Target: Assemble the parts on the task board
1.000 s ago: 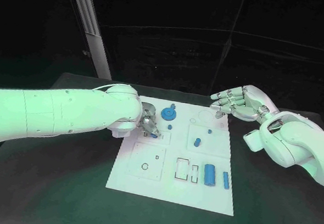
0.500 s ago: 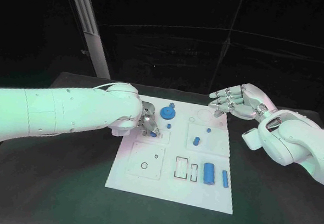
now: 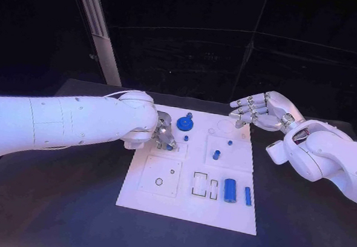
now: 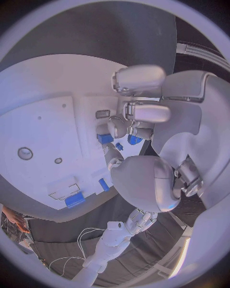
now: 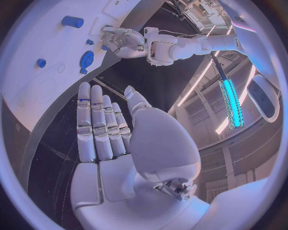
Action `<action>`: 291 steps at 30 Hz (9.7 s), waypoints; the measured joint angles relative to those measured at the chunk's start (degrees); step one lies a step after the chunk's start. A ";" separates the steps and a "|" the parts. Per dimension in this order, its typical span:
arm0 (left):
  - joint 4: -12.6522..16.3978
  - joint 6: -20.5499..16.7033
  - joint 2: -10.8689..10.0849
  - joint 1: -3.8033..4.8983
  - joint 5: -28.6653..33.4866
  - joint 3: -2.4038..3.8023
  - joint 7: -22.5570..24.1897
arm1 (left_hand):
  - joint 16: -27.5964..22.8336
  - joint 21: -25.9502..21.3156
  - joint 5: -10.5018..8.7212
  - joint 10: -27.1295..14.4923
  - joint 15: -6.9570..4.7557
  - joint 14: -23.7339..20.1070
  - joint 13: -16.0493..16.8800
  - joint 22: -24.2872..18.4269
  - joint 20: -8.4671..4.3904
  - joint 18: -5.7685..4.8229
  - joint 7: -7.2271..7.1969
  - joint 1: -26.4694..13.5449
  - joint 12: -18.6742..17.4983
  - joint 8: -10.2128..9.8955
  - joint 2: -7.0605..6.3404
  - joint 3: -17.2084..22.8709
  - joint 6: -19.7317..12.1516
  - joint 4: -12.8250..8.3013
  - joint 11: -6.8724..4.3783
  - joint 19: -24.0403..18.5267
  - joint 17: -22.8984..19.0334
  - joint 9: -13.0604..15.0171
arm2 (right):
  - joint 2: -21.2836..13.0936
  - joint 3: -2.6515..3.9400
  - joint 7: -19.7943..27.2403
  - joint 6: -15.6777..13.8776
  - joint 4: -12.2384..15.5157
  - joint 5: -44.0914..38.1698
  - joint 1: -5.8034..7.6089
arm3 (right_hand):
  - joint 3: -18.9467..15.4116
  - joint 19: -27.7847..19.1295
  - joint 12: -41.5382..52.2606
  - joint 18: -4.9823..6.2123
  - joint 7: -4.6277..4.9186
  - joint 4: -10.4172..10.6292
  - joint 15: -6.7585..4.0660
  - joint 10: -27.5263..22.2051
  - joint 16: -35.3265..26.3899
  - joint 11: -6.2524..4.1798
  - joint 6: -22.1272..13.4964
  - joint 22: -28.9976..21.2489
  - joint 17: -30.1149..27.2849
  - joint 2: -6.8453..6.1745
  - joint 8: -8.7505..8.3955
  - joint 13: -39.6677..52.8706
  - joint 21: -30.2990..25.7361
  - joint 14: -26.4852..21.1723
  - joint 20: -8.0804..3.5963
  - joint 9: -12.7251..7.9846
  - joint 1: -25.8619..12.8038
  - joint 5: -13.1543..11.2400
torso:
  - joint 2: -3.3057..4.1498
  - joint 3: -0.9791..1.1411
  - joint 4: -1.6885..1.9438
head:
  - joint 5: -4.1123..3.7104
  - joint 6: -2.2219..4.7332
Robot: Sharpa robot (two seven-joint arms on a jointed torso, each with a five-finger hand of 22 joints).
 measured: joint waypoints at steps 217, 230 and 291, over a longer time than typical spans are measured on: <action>4.56 -8.91 -8.43 -2.87 -2.32 1.87 5.58 | 0.00 -2.78 -0.68 -0.31 0.68 0.03 -6.17 -0.46 0.17 0.03 0.93 15.48 -3.54 -0.88 1.41 -4.86 -0.51 -2.72 0.50 -0.57 0.00 -7.16 | 2.04 -0.03 -0.19 1.62 -3.01 -0.09 -0.03 | -0.37 0.20 0.87 0.00 0.20 0.05 0.00 -0.61 0.44 -0.21 -0.20 -0.38 -0.57 0.07 0.00 -0.24 -0.89 -0.40 0.20 0.00 -0.51 0.67 | -0.07 0.16 0.35 | 1.74 -1.19; 5.03 -8.48 -8.52 -2.80 -2.67 1.89 5.10 | 0.00 -2.78 -0.68 -0.18 0.49 -0.15 -5.80 -0.29 0.17 0.03 0.72 15.20 -3.10 -0.31 1.25 -5.18 -0.30 -3.06 0.40 -0.57 0.00 -7.17 | 2.04 -0.03 -0.19 1.63 -3.03 -0.09 -0.03 | -0.37 0.20 0.87 0.00 0.20 0.05 0.00 -0.61 0.44 -0.21 -0.20 -0.38 -0.57 0.07 0.00 -0.24 -0.89 -0.40 0.20 0.00 -0.51 0.67 | -0.07 0.16 0.35 | 1.68 -1.33; 2.05 -9.25 -8.01 -2.94 -1.95 1.83 4.87 | -0.09 -6.08 -0.43 -6.98 0.34 -0.09 -16.95 -2.75 0.40 0.03 1.39 4.61 -10.23 -0.88 2.31 -34.85 -2.12 8.05 1.26 -1.43 0.00 -8.26 | 2.02 -0.03 -0.28 1.69 -3.05 -0.10 -0.03 | -0.37 0.20 1.12 0.00 0.20 0.05 0.21 -0.82 0.66 0.01 -0.20 -0.51 -0.75 0.07 0.00 -0.31 -1.11 -0.60 0.20 0.00 -0.51 0.67 | -0.12 0.14 0.37 | 1.39 -1.48</action>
